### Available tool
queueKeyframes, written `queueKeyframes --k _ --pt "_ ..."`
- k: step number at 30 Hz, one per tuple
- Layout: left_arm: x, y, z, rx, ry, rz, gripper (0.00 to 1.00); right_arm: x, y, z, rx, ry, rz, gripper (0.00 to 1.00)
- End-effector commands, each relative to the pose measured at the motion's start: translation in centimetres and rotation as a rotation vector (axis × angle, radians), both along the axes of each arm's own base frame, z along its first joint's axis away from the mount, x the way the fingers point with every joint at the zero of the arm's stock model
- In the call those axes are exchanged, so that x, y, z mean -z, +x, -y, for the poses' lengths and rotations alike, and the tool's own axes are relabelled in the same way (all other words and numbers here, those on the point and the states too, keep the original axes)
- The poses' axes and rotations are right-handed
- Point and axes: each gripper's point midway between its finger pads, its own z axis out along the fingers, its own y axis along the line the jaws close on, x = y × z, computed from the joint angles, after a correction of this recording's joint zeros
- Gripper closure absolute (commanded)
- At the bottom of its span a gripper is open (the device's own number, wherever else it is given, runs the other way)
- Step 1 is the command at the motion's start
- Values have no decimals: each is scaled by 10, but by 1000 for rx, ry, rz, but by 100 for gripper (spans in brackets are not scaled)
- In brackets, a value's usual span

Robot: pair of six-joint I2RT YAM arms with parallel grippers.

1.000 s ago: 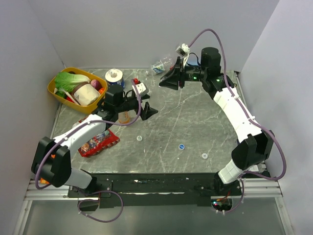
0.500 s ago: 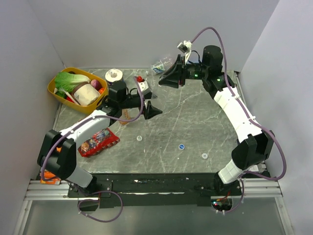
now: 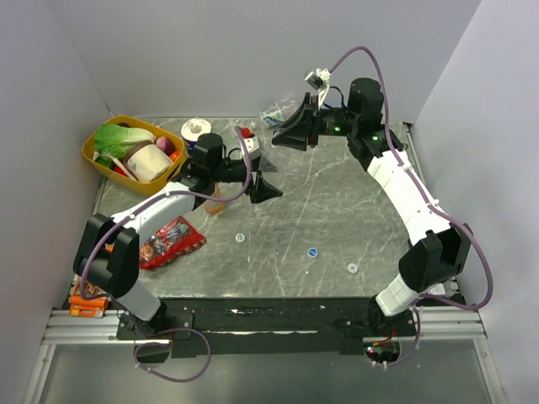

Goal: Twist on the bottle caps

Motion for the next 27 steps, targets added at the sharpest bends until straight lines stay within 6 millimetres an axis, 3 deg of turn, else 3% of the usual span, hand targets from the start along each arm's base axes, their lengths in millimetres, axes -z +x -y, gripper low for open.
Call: queueKeyframes --k 1,5,6,7,8,10,11,12,14,16,17,19,20,21,22,23,24,25,27 --pt "-21 -4 5 70 -34 45 13 -13 -5 -1 -8 23 54 100" --pt "-22 -4 4 73 -38 45 23 -8 -3 0 3 10 59 100" --pt "-21 -5 4 73 -37 42 27 -7 -2 0 15 4 57 96" --pt "-21 -4 4 69 -32 43 33 -1 -2 2 22 -16 29 87" --pt "-21 -2 2 63 -26 48 34 -6 -2 6 28 -29 69 63" --pt "-19 -2 -3 38 -3 51 36 -8 -2 17 62 -54 79 48" --pt "-14 -1 -6 27 16 71 37 -21 0 31 99 -54 140 37" --pt "-18 -2 -11 10 24 93 37 -27 2 40 120 -56 160 30" --pt "-4 0 -22 -42 79 96 35 -41 3 65 171 -78 204 22" --pt "-3 1 -32 -101 111 129 37 -38 -1 78 180 -125 233 22" --pt "6 -3 -38 -105 135 146 39 -25 -9 86 167 -194 266 22" --pt "4 -6 -45 -125 151 202 48 -2 -17 94 133 -277 305 22" --pt "8 -9 -49 -126 168 205 50 27 -28 102 75 -377 355 22" --pt "12 -12 -52 -121 190 207 60 44 -34 102 39 -427 375 22" --pt "16 -12 -55 -114 214 228 65 74 -45 106 -8 -488 352 24" --pt "22 -15 -58 -117 235 221 70 99 -45 114 -65 -599 455 25" --pt "24 -16 -60 -114 247 227 83 122 -62 116 -147 -656 440 27" --pt "26 -17 -62 -112 256 241 89 156 -78 121 -222 -712 416 30" --pt "27 -21 -66 -127 258 239 99 193 -88 125 -347 -822 520 33"
